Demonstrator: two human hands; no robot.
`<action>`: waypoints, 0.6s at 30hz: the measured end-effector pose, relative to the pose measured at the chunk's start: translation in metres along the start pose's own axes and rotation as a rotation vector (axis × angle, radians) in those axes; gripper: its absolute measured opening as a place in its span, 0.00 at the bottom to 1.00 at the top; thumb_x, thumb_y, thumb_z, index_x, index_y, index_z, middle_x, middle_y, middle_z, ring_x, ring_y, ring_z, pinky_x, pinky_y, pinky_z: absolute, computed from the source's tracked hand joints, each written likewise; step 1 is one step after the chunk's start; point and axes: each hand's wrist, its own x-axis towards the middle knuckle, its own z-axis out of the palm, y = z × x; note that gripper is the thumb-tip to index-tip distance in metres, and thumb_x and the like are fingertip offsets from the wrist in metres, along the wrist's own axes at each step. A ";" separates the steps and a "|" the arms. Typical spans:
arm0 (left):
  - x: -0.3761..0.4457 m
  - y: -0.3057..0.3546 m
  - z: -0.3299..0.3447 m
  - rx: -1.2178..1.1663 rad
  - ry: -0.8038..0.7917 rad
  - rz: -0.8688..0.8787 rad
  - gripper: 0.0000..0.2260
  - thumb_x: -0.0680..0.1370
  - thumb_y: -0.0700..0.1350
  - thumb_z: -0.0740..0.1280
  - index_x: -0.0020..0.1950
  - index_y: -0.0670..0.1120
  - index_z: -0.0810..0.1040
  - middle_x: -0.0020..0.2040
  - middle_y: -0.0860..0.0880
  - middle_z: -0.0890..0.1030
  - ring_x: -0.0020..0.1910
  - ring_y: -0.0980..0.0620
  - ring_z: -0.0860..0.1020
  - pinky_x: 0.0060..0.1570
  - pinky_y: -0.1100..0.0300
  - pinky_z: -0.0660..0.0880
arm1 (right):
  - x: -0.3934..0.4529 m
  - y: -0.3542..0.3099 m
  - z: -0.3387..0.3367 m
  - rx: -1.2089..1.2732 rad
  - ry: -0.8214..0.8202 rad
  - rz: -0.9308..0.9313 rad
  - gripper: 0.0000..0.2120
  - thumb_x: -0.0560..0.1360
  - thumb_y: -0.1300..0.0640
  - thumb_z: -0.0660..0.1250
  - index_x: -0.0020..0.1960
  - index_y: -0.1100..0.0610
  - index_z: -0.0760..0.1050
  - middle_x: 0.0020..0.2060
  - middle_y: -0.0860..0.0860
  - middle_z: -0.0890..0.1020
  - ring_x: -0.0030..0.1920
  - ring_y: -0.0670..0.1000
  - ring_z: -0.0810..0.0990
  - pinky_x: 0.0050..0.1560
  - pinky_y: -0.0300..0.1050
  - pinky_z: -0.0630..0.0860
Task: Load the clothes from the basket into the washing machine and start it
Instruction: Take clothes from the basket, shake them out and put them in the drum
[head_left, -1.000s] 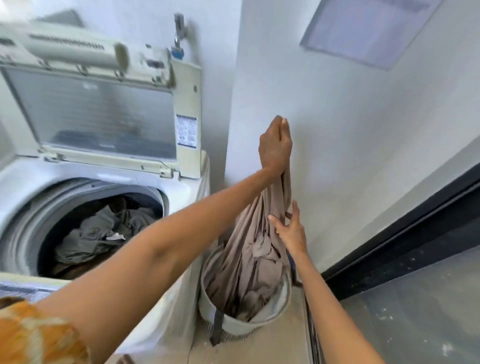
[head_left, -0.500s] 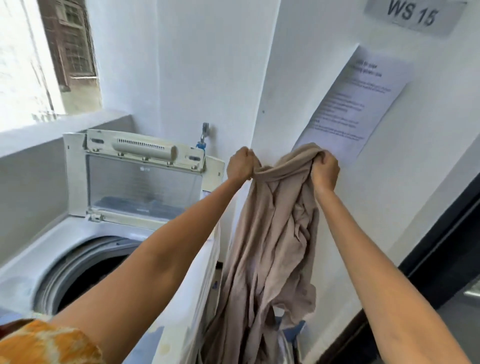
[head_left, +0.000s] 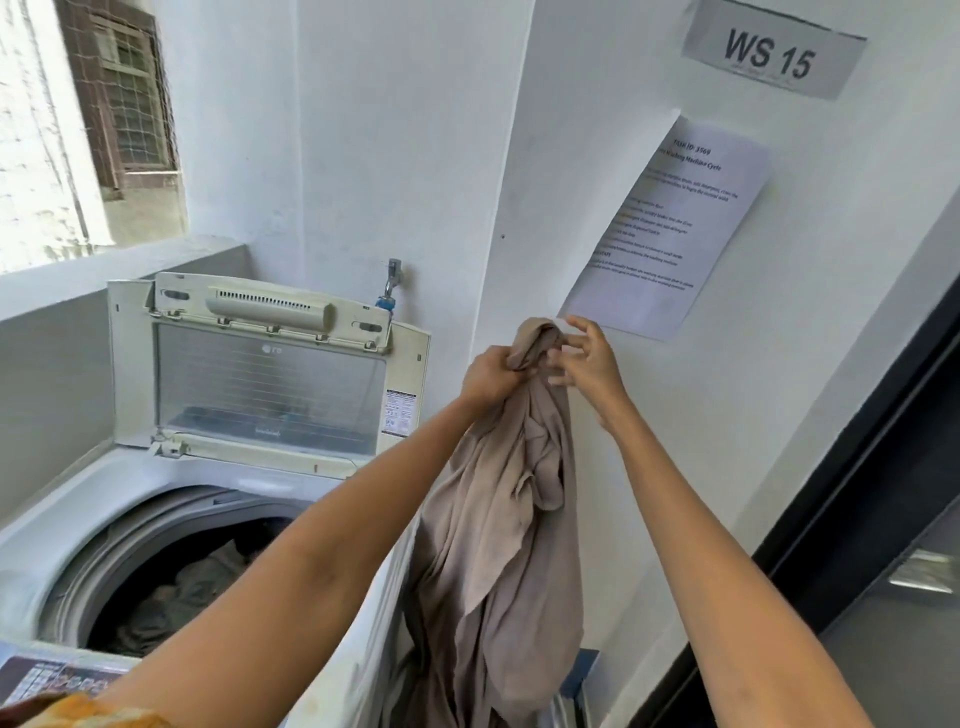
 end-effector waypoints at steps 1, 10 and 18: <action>-0.001 -0.001 0.002 -0.064 0.046 -0.019 0.08 0.75 0.48 0.70 0.47 0.44 0.79 0.50 0.40 0.82 0.51 0.41 0.79 0.44 0.56 0.70 | -0.007 0.013 -0.005 -0.074 -0.024 0.005 0.29 0.74 0.60 0.69 0.71 0.53 0.63 0.60 0.51 0.73 0.50 0.52 0.79 0.50 0.48 0.80; 0.022 0.016 -0.025 -0.374 0.166 -0.103 0.06 0.74 0.45 0.70 0.48 0.44 0.78 0.46 0.44 0.81 0.50 0.44 0.79 0.54 0.49 0.77 | -0.063 0.136 0.001 -0.556 -0.157 0.295 0.13 0.72 0.56 0.67 0.54 0.60 0.79 0.50 0.62 0.83 0.53 0.60 0.82 0.51 0.55 0.79; 0.009 -0.033 -0.029 -0.023 -0.102 -0.269 0.30 0.74 0.46 0.70 0.70 0.38 0.60 0.66 0.40 0.71 0.65 0.42 0.71 0.61 0.53 0.70 | 0.018 -0.047 -0.051 0.319 0.316 0.065 0.16 0.75 0.72 0.56 0.38 0.55 0.75 0.32 0.51 0.80 0.35 0.49 0.81 0.35 0.43 0.80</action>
